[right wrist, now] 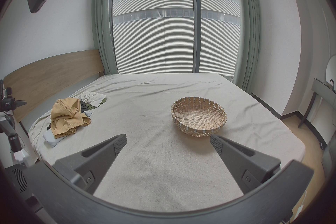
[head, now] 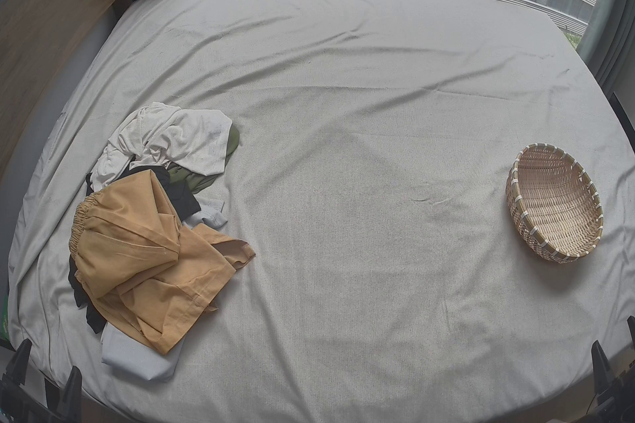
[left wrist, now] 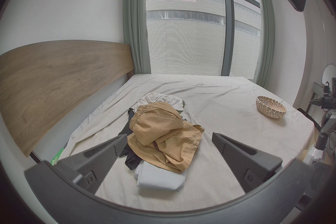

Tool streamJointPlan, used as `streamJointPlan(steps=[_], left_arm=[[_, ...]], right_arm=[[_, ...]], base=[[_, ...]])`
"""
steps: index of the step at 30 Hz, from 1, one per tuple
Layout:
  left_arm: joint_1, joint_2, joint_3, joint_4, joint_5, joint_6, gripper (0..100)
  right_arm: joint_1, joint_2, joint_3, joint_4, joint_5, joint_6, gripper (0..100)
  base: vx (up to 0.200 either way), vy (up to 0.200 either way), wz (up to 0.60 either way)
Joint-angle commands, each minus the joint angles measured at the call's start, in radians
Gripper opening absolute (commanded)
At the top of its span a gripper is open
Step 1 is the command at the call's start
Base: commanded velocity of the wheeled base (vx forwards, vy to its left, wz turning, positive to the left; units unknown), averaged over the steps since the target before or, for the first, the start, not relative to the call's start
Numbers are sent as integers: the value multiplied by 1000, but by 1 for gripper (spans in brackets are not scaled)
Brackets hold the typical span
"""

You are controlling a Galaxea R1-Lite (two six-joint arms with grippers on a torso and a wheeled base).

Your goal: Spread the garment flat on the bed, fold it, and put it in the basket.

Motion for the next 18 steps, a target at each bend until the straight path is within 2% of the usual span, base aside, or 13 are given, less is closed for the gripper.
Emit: streamJointPlan(steps=[1,4,5,7,9,12,14,18], left_arm=[[0,-16,18,-3,0,0,100],[0,-16,4,-18,-2,-11,100],[0,28,-148,-73,-11,-23,100],[-17,128,-280,-78,-11,-29,100],[-52,194,-326,-62,-12,-31,100],[-133,271,-288,-56,-21,-54,100],[-201,311,-272,-62,-21,-133,100],[-230,386,-303,-64,-32,-307,100]], right_arm=[[0,-7,18,0,1,-1,100],[0,-7,18,0,0,-1,100],[0,-7,18,1,0,-1,100],[0,-7,18,0,0,-1,100],[-2,-7,18,0,0,-1,100],[0,-7,18,0,0,0,100],[0,-7,18,0,0,0,100],[1,-7,18,0,0,-1,100]], base=[[0,0,0],[0,0,0],[0,0,0],[0,0,0],[0,0,0],[0,0,0],[0,0,0],[0,0,0]])
